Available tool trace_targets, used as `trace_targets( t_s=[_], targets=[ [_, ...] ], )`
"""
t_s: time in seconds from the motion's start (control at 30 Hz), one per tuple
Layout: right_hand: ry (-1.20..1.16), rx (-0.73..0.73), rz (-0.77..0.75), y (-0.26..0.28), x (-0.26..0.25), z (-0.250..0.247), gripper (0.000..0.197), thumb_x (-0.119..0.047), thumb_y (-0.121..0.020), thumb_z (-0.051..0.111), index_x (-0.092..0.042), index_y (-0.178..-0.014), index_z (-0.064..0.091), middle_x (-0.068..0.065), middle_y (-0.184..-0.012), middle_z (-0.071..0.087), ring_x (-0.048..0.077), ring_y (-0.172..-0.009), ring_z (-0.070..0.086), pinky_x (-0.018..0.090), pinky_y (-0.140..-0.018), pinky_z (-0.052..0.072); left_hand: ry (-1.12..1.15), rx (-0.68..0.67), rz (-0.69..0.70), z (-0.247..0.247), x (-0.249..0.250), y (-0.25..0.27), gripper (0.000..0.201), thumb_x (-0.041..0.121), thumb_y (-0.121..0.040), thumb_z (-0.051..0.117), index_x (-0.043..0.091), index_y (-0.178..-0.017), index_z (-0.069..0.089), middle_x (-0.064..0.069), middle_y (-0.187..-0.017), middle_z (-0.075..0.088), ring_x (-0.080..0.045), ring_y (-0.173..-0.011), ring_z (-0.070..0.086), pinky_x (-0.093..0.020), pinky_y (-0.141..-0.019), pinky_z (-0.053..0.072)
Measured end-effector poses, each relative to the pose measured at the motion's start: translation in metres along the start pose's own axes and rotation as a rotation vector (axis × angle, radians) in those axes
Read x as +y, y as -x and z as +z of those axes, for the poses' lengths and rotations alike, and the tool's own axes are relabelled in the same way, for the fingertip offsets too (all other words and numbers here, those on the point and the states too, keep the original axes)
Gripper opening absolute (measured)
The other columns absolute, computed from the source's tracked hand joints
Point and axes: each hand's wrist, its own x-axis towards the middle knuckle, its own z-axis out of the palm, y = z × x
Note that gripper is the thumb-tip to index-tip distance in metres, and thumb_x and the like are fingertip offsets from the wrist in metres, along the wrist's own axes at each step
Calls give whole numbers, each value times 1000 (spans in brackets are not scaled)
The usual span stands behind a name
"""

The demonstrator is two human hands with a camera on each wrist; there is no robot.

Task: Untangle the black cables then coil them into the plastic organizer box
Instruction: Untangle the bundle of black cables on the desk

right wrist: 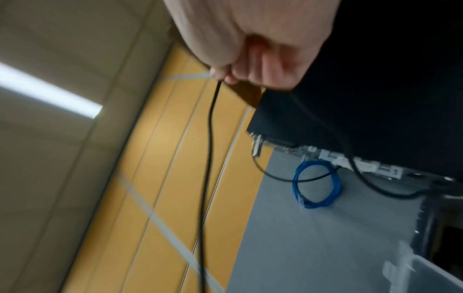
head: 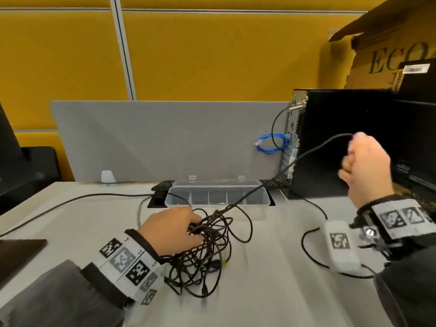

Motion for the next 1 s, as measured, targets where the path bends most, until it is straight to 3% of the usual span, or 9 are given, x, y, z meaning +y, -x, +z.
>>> trace_targets(
  t_s=[0.1, 0.2, 0.33, 0.43, 0.57, 0.67, 0.8, 0.9, 1.0],
  targets=[
    [516, 20, -160, -12, 19, -14, 21, -17, -94, 44, -19, -111, 57, 10, -88, 56, 18, -79, 54, 34, -67, 45, -56, 0, -16, 5, 4, -1, 28, 48, -92, 43, 28, -104, 58, 10, -93, 41, -10, -83, 45, -26, -70, 39],
    [1053, -122, -544, 16, 30, 8, 54, -20, -90, 53, -11, -141, 35, 21, -137, 37, 34, -127, 34, 33, -103, 27, -88, 14, -20, 12, 10, -1, 29, 45, -95, 39, 26, -109, 56, 8, -101, 42, -14, -89, 52, -27, -70, 40],
    [1012, -884, -644, 105, 31, 54, 56, -45, -94, 42, -30, -145, 21, -4, -141, 35, 11, -130, 33, 22, -105, 29, -125, 119, 7, 13, 21, -1, 29, 41, -96, 37, 24, -112, 54, 8, -112, 46, -15, -96, 55, -27, -69, 38],
    [1220, -1074, -660, 122, 37, 58, 43, -48, -96, 34, -29, -134, 32, -1, -114, 60, 17, -100, 58, 31, -85, 50, -134, 127, 8, 12, 23, 1, 28, 42, -95, 39, 26, -111, 55, 8, -110, 45, -15, -89, 54, -26, -66, 37],
    [972, -975, -487, 77, 33, 40, 20, -26, -98, 39, -28, -89, 57, -8, -81, 58, 6, -72, 54, 19, -70, 43, -106, 58, -57, 14, 8, 0, 29, 46, -92, 43, 29, -110, 57, 8, -111, 46, -13, -86, 53, -24, -67, 40],
    [783, -360, -399, 12, 26, 1, 45, -6, -88, 45, -39, -57, 44, 0, -71, 46, 7, -61, 39, 19, -64, 37, -85, 17, -112, 13, -8, -2, 29, 47, -91, 43, 32, -109, 59, 9, -112, 49, -13, -96, 56, -25, -73, 44],
    [672, 130, -222, -31, 25, -50, 33, -22, -86, 41, -24, -116, 56, 8, -104, 64, 13, -79, 57, 39, -72, 42, -79, 13, -94, 14, -11, -4, 22, 44, -93, 42, 33, -103, 59, 10, -108, 56, -13, -95, 57, -27, -74, 46],
    [1165, 148, -497, -3, 26, -21, 61, -29, -89, 52, -15, -144, 29, 22, -138, 38, 42, -118, 40, 54, -90, 37, -118, 43, -50, 16, 1, -7, 22, 41, -94, 41, 32, -105, 58, 8, -106, 61, -15, -96, 59, -27, -71, 44],
    [1156, -493, -645, 64, 20, 31, 61, -48, -88, 40, -29, -144, 24, 5, -134, 44, 23, -121, 41, 44, -92, 41, -121, 92, -40, 18, 12, -12, 21, 40, -94, 42, 31, -104, 58, 6, -105, 61, -17, -97, 59, -30, -73, 45]
  ],
)
